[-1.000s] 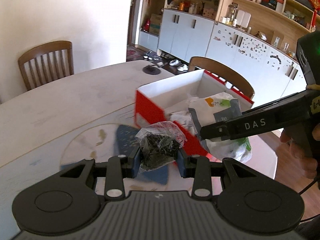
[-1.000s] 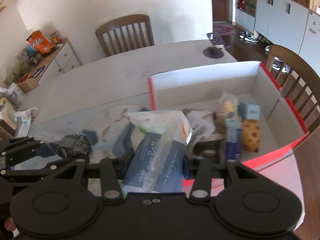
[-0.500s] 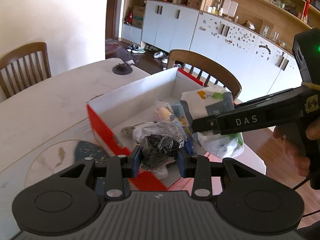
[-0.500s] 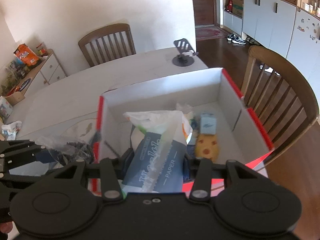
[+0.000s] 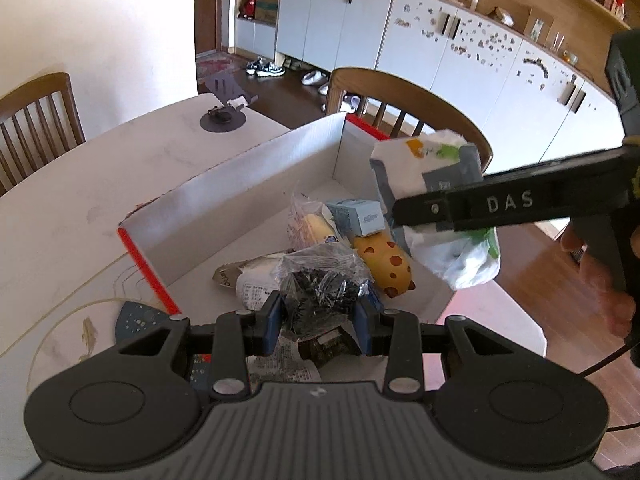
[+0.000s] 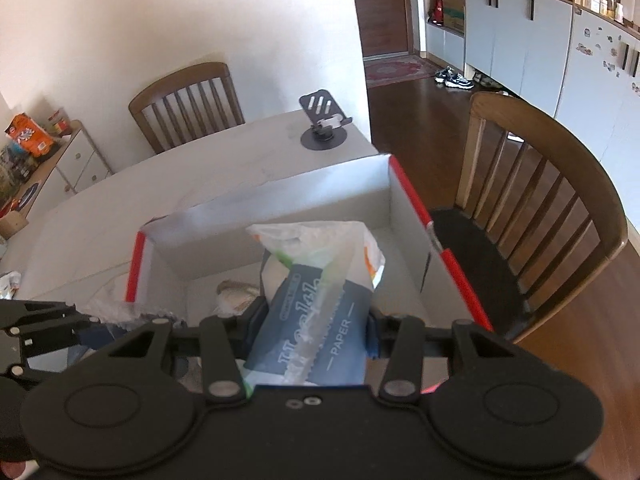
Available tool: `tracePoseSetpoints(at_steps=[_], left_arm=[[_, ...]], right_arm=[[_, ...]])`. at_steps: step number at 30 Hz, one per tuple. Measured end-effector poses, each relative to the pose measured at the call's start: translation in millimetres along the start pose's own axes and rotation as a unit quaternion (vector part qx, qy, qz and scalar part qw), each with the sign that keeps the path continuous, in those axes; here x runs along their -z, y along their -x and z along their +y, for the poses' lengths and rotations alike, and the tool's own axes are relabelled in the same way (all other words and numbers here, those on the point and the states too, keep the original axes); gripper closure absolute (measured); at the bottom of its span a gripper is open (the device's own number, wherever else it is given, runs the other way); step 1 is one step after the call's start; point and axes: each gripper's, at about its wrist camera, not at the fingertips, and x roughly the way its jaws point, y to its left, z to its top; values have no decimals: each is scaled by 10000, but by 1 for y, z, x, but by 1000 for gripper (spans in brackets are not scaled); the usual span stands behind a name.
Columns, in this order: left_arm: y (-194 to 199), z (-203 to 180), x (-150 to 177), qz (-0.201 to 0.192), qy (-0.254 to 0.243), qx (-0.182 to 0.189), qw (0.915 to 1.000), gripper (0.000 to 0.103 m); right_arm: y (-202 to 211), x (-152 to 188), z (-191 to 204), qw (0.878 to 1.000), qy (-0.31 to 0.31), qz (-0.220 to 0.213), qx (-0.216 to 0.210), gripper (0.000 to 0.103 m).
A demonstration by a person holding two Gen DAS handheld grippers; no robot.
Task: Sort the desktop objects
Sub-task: 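Lower both tools into the box and open them to drop the items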
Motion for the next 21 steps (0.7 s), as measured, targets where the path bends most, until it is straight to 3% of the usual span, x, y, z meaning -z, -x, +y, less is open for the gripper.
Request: tracePoseSetpoints(at_steps=[10, 21], left_arm=[[-39, 2, -12, 467, 46, -48, 9989, 68], [-60, 1, -10, 782, -33, -131, 9968, 68]], right_arm=[[-29, -14, -16, 10000, -69, 62, -14, 57], [-58, 1, -13, 9991, 7, 433, 41, 57]])
